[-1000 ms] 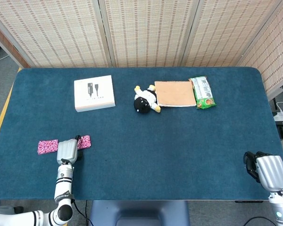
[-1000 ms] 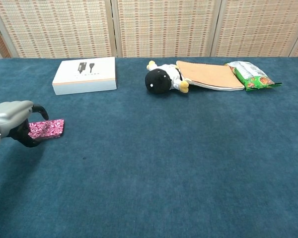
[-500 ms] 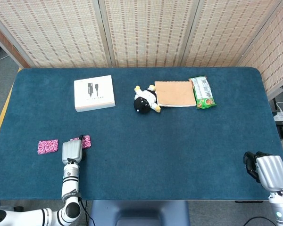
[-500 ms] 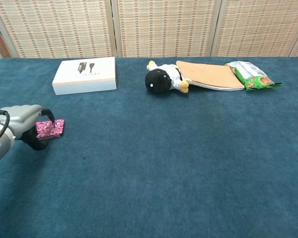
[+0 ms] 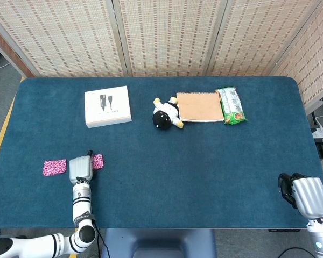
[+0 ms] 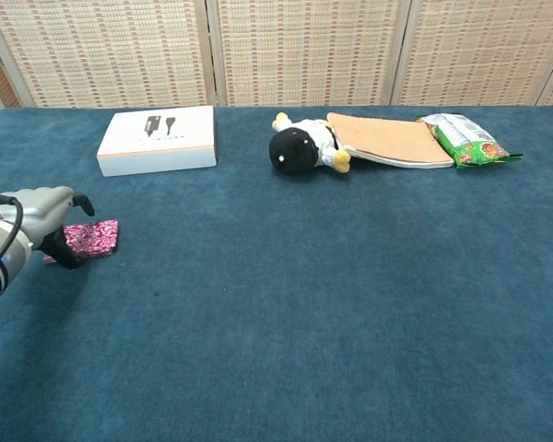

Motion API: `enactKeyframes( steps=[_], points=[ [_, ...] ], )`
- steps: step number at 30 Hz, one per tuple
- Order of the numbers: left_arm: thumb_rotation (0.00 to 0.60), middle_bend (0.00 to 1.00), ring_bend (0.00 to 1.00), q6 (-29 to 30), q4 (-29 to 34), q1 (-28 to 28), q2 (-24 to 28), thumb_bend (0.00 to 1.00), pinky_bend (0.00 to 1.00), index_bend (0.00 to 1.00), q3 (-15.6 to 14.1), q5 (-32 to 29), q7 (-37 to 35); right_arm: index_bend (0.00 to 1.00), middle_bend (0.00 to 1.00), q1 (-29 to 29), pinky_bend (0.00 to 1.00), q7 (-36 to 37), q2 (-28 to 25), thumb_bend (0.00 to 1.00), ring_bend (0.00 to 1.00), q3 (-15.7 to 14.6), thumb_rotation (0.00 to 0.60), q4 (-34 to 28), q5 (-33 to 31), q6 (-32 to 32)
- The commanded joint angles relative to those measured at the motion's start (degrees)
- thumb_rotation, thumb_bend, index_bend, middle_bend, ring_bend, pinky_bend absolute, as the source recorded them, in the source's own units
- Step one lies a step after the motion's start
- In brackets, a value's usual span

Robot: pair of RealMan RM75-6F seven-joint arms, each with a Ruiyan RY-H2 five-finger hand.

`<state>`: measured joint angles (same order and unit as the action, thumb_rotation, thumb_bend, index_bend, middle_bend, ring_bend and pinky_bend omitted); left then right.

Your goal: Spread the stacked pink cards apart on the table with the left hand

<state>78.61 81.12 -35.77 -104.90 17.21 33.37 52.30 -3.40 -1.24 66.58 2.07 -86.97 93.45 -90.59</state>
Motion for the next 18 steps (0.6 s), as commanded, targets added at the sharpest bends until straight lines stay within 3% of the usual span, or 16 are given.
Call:
enactKeyframes(
  steps=[1, 18],
  points=[
    [0.6, 1.0, 1.0, -0.4, -0.3, 0.1, 0.1, 0.37, 1.0, 0.19, 0.1, -0.9, 0.5, 1.0, 0.82, 0.0, 0.83, 0.0, 0.0, 0.47, 0.7, 0.0, 0.6, 0.0, 0.1, 0.0],
    [0.6, 1.0, 1.0, -1.0, -0.7, -0.1, 0.1, 0.37, 1.0, 0.2, 0.6, -2.5, 0.5, 1.0, 0.82, 0.0, 0.83, 0.0, 0.1, 0.47, 0.7, -0.1, 0.6, 0.1, 0.1, -0.1]
  ],
)
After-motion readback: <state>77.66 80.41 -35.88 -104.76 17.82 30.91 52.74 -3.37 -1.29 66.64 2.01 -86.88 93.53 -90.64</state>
